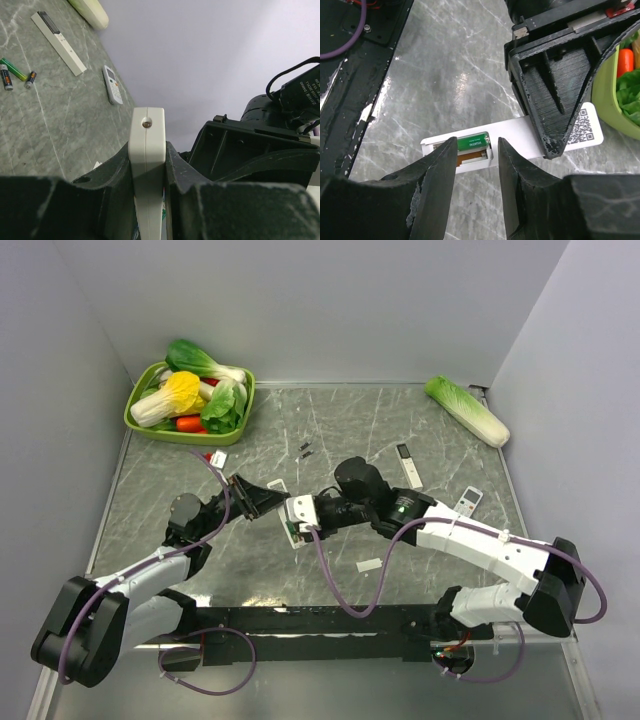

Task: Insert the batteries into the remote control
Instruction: Load the battery into the remote control.

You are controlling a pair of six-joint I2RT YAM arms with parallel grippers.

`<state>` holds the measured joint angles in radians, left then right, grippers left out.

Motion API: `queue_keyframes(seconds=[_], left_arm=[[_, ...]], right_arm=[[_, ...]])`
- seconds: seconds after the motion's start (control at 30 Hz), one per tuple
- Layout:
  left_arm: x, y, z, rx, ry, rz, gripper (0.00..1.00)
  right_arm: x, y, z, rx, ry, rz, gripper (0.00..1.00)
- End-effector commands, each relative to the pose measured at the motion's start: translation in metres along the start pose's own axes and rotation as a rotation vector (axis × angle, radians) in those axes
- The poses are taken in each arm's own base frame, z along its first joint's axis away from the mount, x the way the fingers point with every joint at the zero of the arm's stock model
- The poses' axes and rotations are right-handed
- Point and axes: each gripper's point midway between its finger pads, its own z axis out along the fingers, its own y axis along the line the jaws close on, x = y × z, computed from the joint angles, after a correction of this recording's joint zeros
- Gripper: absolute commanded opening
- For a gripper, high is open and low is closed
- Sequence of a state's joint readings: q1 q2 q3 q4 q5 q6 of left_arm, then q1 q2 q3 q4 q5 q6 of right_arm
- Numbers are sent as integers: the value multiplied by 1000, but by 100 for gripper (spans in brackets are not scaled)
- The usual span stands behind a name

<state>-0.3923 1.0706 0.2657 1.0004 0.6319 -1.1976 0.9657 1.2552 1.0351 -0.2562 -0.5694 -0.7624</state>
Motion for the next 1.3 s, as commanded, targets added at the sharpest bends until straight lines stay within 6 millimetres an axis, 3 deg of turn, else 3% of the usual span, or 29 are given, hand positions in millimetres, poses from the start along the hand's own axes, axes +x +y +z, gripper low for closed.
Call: queue_keyframes(seconds=[0.0, 0.6, 0.93, 1.27], left_arm=[[-10, -23, 5, 73, -9, 60, 2], [-11, -27, 5, 84, -10, 62, 2], [-16, -36, 4, 117, -40, 56, 2], [-29, -59, -2, 197, -116, 60, 2]], right_arm=[[-17, -13, -1, 5, -34, -51, 45], [-10, -7, 7, -45, -17, -27, 39], [2, 2, 10, -79, 16, 5, 25], [21, 13, 14, -96, 53, 45, 14]])
